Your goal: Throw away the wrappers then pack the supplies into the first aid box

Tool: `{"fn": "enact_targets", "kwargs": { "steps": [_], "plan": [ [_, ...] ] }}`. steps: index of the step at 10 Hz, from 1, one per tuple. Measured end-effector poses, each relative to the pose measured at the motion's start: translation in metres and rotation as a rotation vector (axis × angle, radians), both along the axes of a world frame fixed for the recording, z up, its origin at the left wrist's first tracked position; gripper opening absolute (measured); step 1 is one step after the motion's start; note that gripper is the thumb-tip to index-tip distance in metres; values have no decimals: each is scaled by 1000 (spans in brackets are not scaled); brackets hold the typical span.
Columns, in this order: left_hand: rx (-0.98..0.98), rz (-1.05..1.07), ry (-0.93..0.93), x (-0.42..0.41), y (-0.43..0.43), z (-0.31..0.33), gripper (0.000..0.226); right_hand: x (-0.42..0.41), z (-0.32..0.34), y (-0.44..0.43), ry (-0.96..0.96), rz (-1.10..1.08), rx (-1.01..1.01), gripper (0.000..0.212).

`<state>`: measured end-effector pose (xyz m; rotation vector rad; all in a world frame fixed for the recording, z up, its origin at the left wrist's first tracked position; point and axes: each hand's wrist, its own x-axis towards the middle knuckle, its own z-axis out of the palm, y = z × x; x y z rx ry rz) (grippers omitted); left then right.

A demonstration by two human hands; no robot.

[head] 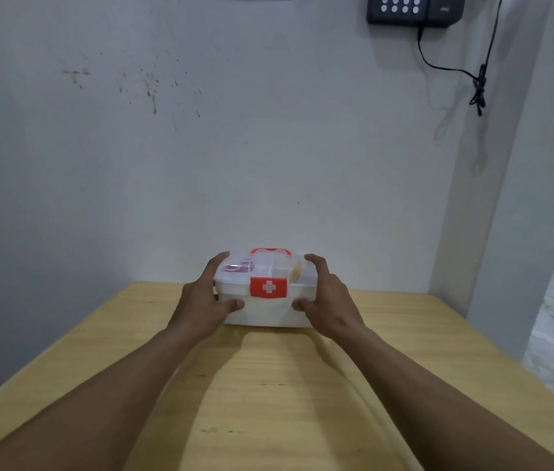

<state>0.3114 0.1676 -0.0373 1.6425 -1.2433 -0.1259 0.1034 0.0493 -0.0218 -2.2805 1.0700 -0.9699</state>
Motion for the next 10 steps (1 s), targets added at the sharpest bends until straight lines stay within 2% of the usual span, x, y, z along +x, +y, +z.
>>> {"fn": "enact_targets", "kwargs": {
  "steps": [4, 7, 8, 9, 10],
  "plan": [
    [52, -24, 34, -64, -72, 4, 92, -67, 11, -52, 66, -55, 25, 82],
    [42, 16, 36, -75, -98, -6, 94, -70, 1, -76, 80, -73, 32, 87],
    [47, 18, 20, -76, -101, -7, 95, -69, 2, -85, 90, -68, 36, 90],
    [82, 15, 38, -78, -96, -3, 104, -70, 6, -74, 158, -57, 74, 108],
    [97, 52, -28, -89, -85, 4, 119, -81, 17, -58, 98, -118, 40, 116]
  ]
}}
